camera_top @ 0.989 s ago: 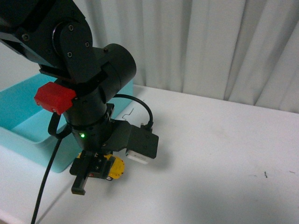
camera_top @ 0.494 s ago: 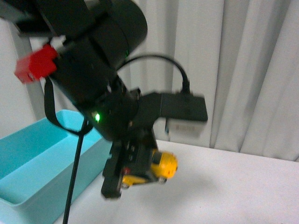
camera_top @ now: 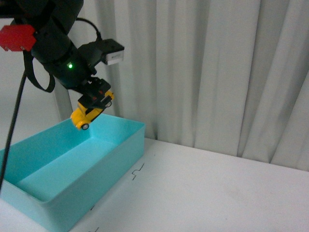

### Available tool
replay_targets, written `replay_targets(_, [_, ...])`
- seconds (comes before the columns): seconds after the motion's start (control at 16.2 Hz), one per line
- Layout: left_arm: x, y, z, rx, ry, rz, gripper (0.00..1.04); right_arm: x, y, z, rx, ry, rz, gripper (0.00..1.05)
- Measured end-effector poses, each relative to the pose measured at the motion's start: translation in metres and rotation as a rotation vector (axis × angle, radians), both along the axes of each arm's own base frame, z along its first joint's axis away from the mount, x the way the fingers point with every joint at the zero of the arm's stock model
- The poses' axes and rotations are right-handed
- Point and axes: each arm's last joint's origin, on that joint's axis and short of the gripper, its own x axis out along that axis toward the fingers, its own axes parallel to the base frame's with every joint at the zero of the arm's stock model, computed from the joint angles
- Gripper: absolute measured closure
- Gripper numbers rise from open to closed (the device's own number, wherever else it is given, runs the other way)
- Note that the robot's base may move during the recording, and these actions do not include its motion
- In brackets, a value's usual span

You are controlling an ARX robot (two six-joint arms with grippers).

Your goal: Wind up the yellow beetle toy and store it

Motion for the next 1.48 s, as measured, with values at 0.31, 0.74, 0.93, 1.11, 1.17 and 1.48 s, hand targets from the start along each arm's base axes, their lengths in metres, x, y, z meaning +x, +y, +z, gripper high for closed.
replay_targets(0.31, [0.019,0.019,-0.078,-0.009,0.105,0.29,0.63,0.0,0.0,0.0,0.0,0.0,0.0,0.07])
replay_targets(0.74, [0.021,0.035,-0.112,0.03,0.164,0.411,0.63,0.0,0.0,0.0,0.0,0.0,0.0,0.07])
replay_targets(0.93, [0.007,0.026,-0.107,-0.021,0.12,0.402,0.07,0.0,0.0,0.0,0.0,0.0,0.0,0.07])
replay_targets(1.11, [-0.012,0.01,-0.056,-0.024,-0.067,0.299,0.07,0.0,0.0,0.0,0.0,0.0,0.0,0.07])
replay_targets(1.17, [-0.013,0.009,-0.053,-0.023,-0.074,0.295,0.07,0.0,0.0,0.0,0.0,0.0,0.0,0.07])
replay_targets(1.48, [-0.03,-0.002,-0.018,-0.007,-0.169,0.237,0.07,0.0,0.0,0.0,0.0,0.0,0.0,0.07])
